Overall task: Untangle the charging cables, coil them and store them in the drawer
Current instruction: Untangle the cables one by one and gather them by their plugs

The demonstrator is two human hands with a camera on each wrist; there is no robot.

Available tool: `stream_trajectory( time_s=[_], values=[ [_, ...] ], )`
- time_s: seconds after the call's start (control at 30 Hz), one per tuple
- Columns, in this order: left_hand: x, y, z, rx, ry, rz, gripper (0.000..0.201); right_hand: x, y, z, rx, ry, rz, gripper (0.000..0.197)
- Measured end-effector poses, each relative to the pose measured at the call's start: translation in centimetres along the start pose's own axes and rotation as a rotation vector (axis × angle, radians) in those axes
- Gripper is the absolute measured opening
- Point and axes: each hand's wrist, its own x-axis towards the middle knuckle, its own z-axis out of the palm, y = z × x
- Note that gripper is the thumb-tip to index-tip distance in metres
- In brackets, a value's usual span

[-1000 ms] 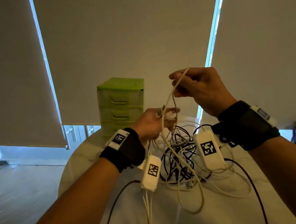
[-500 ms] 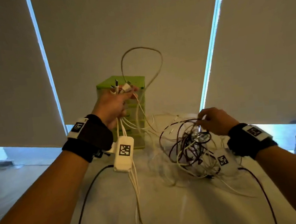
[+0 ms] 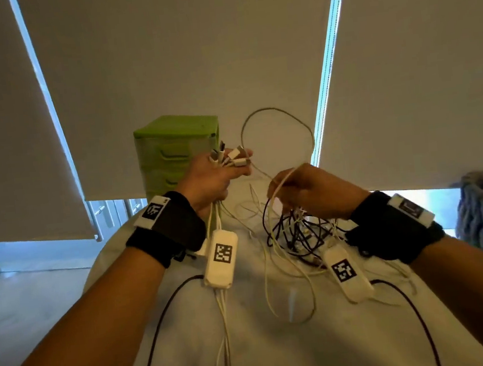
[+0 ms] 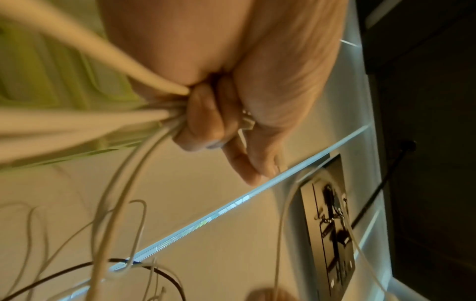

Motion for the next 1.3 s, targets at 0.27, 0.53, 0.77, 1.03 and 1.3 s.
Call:
stream_trajectory(
  time_s=[0.27,0.53,0.77,1.03,1.3],
  values=[
    [-1.5,-1.4,1.4,-0.188,-0.267,-0.167,0.043,-9.7,8.9,-10.2,-0.155,-0.029,0.457,0.032],
    [-3.7,-0.3,4.5,-0.247,-0.479,-0.150,0.036,-13.9,3.6,-10.8,0.366,0.514,0.146,0.028],
    [-6.2,0.7,4.2,-0.408,-0.564,-0.014,0.036,-15.1,-0.7,-0.3,-0.779,-0.263,-0.157,0.064],
    [-6.4,-0.3,3.9,-0.510,-0.507,-0.049,0.036,-18.1,0.7,-4.3,-0.631,-0.230,0.324,0.029],
    [-8.1,-0.8,3.9,-0.597,-0.517,-0.057,0.037,-9.0,-2.2,3.2,-0.471,-0.171,-0.070,0.024]
  ],
)
